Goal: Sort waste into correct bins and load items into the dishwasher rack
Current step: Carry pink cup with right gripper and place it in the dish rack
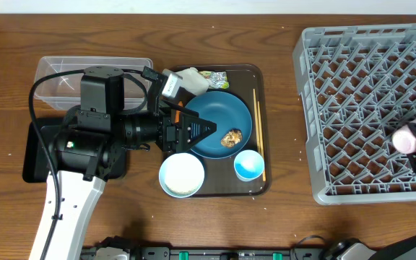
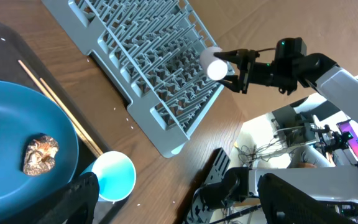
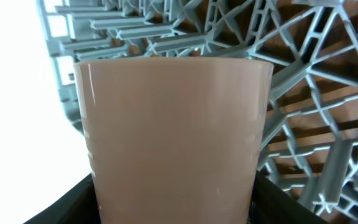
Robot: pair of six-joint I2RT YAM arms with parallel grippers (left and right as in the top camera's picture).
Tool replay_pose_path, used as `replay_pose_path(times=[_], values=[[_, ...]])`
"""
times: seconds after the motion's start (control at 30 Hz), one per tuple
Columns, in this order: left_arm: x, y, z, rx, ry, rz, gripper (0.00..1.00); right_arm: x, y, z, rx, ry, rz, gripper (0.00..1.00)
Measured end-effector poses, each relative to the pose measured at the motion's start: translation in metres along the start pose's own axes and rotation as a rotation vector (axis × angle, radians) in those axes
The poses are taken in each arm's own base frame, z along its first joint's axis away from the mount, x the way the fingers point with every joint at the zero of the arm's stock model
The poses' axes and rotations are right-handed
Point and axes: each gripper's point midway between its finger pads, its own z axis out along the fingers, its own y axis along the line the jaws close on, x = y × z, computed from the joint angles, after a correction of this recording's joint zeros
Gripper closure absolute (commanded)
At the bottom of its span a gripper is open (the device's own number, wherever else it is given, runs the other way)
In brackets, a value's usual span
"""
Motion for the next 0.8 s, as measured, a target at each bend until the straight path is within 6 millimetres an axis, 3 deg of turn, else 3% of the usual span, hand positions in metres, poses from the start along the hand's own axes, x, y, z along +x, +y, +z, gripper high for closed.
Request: replay_pose_path(times=[0.53,0.8], values=[[-0.001,0.003,0.000,-0.018,-0.003,0.003,0.17,0.005,0.014,-0.007,-0.109,0.078,0.296,0.41],[-0.001,0.003,0.000,-0.019,-0.003,0.003,0.17,0.009,0.008,0.017,-0.116,0.227,0.456,0.42]])
